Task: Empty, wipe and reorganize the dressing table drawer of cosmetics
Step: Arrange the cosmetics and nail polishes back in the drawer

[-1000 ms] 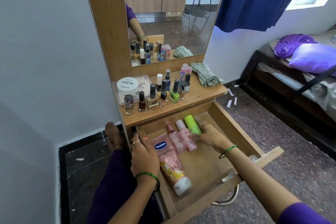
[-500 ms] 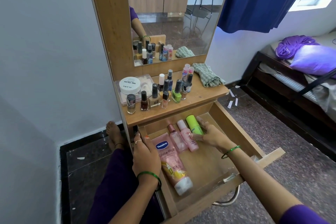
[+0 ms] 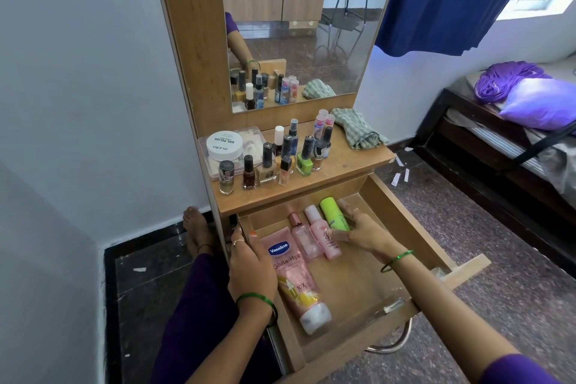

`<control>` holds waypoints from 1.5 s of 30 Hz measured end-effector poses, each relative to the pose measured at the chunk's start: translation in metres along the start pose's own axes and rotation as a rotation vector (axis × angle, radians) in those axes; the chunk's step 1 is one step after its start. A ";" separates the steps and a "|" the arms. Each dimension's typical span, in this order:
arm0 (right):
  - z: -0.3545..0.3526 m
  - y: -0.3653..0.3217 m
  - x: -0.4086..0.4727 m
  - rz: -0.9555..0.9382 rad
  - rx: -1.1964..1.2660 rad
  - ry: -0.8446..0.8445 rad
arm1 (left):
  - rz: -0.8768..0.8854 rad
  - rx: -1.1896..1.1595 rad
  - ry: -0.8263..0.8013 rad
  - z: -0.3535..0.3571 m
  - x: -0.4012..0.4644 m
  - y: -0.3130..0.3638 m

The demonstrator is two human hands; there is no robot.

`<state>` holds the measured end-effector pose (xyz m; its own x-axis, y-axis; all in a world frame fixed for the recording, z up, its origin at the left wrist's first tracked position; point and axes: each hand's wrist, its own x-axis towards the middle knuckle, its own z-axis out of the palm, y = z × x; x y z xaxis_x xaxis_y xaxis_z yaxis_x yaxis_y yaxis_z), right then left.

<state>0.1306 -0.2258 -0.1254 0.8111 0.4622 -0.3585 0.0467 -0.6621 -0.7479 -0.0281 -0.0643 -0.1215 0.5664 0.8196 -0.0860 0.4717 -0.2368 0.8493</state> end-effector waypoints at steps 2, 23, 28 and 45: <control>-0.001 0.000 0.001 0.002 0.020 0.012 | 0.006 0.001 0.000 0.000 0.000 0.000; 0.020 -0.138 -0.048 -0.547 -0.220 0.412 | -0.004 0.024 0.020 0.002 0.002 -0.003; 0.032 -0.148 -0.037 -0.539 -0.286 0.448 | -0.002 0.007 0.016 0.001 0.003 -0.003; -0.017 -0.090 -0.073 -0.409 -0.315 0.555 | -0.009 -0.018 0.007 -0.003 -0.001 0.003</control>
<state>0.0771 -0.2102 -0.0228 0.8641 0.3969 0.3094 0.5032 -0.6776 -0.5363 -0.0292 -0.0638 -0.1167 0.5574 0.8254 -0.0900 0.4642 -0.2199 0.8580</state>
